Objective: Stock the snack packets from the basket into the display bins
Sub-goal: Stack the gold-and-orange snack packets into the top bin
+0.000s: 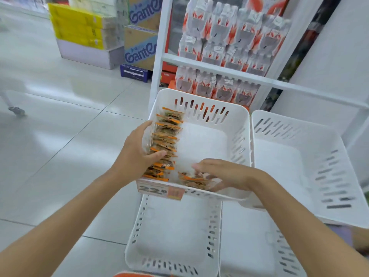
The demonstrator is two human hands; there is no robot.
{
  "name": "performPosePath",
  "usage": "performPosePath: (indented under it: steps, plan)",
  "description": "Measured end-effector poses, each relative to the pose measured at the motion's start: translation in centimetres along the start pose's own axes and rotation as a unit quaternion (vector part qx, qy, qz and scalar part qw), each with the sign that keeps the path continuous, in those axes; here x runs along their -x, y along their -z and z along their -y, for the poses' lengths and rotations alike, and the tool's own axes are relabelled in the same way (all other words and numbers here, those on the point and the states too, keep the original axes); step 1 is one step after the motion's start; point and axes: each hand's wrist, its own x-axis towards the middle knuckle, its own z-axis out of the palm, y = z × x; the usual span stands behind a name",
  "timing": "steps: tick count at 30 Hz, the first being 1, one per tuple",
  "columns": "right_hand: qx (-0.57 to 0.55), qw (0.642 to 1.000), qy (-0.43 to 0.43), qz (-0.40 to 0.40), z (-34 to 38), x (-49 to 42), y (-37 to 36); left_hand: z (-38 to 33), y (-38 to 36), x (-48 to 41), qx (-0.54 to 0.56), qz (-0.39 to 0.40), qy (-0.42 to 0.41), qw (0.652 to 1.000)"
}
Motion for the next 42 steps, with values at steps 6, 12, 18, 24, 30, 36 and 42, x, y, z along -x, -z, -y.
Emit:
performPosePath:
  steps: [6,12,18,24,30,36,42]
  plan:
    - [0.061,0.995,0.052,-0.065,1.0,-1.2,-3.4,-0.4,0.0,0.3,0.013,0.004,0.007,1.0]
    - [-0.001,0.999,0.025,-0.031,1.4,-1.4,-3.1,-0.3,-0.2,0.3,-0.005,0.0,0.002,1.0]
    - [0.024,0.989,0.049,-0.139,1.0,-0.4,-2.8,-1.1,0.1,1.1,-0.082,-0.08,-0.018,0.993]
    - [0.013,0.922,0.196,-0.335,1.0,6.0,-5.8,-5.6,-0.4,7.3,-0.111,-0.055,-0.086,0.989]
    - [0.039,0.95,0.139,-0.275,-6.0,13.2,-12.9,-5.2,-3.0,18.8,-0.018,0.083,-0.011,0.996]
    - [0.101,0.986,-0.047,-0.121,-18.7,16.9,-20.0,-1.3,-4.2,28.2,-0.009,0.171,0.118,0.978]
    - [0.279,0.956,-0.071,-0.055,-22.7,15.8,-24.7,0.6,-5.5,31.1,0.028,0.182,0.172,0.968]
